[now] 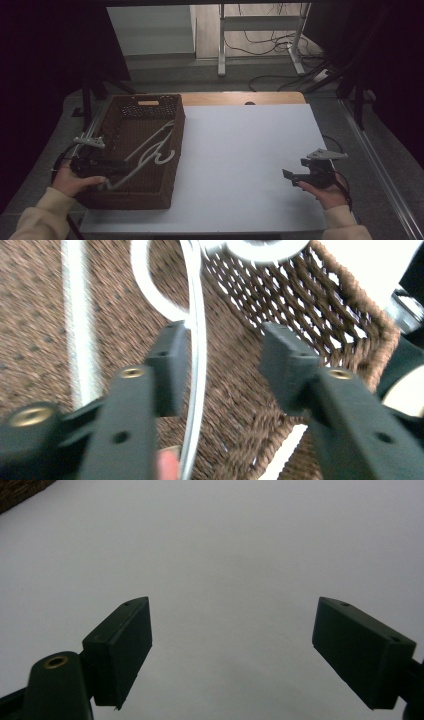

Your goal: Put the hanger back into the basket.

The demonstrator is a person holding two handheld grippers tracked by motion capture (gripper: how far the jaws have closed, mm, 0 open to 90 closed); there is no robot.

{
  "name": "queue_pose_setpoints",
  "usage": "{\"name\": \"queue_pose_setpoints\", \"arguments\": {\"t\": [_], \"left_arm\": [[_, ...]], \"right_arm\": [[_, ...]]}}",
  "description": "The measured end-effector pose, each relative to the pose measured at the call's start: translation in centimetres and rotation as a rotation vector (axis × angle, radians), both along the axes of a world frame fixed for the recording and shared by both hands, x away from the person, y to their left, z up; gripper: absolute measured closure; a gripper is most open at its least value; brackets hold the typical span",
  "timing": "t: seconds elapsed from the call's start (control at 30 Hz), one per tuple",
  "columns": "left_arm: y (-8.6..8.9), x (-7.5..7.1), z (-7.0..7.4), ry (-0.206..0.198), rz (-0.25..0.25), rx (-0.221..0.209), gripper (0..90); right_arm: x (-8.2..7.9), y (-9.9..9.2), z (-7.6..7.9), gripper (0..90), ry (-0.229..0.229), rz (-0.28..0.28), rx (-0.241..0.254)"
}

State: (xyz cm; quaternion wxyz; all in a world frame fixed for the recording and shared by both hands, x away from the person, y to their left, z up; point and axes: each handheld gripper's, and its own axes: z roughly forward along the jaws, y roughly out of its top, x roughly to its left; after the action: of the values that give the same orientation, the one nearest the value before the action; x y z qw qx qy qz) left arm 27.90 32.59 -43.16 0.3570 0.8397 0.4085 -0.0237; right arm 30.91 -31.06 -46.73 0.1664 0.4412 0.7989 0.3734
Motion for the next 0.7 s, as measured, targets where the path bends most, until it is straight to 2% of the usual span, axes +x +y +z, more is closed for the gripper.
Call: {"name": "queue_pose_setpoints", "arguments": {"t": [0.03, 0.07, 0.1, 0.17, 0.33, 0.4, 0.53, 0.57, 0.63, 0.7], "left_arm": [[0.0, 0.0, 0.2, -0.019, 0.023, -0.003, 45.7], [0.0, 0.0, 0.2, -0.019, 0.023, -0.003, 42.5], [-0.2, -0.1, 0.5, -0.036, 0.038, 0.001, 39.0], [-0.4, -0.2, 0.7, -0.051, 0.042, -0.003, 35.4], [-1.4, -0.4, 0.8, -0.079, 0.055, -0.015, 31.7], [-1.9, -0.4, 0.8, -0.091, 0.072, -0.003, 29.9], [-2.7, -0.5, 0.9, -0.117, 0.099, -0.013, 27.8], [-3.3, -0.6, 1.1, -0.135, 0.114, -0.007, 27.5], [-3.9, -0.6, 1.1, -0.144, 0.133, 0.003, 26.6], [-4.5, -0.6, 1.0, -0.155, 0.133, 0.014, 25.4]], "right_arm": [[0.0, 0.0, 0.0, 16.2, -0.001, 0.001, -0.001], [0.0, 0.0, 0.0, 16.2, -0.001, 0.001, -0.001], [0.0, 0.1, 0.1, 16.2, 0.001, 0.0, 0.001], [0.0, 0.1, 0.1, 16.2, -0.001, 0.003, -0.001], [0.0, 0.1, 0.1, 16.2, -0.002, 0.002, 0.002], [0.0, 0.1, 0.1, 16.1, -0.003, 0.002, 0.008], [-0.1, 0.0, 0.2, 15.8, -0.007, 0.006, 0.016], [-0.1, 0.0, 0.2, 15.7, -0.007, 0.007, 0.017], [-0.1, 0.0, 0.3, 15.5, -0.009, 0.013, 0.018], [-0.2, 0.1, 0.3, 15.4, -0.008, 0.015, 0.018]]}}
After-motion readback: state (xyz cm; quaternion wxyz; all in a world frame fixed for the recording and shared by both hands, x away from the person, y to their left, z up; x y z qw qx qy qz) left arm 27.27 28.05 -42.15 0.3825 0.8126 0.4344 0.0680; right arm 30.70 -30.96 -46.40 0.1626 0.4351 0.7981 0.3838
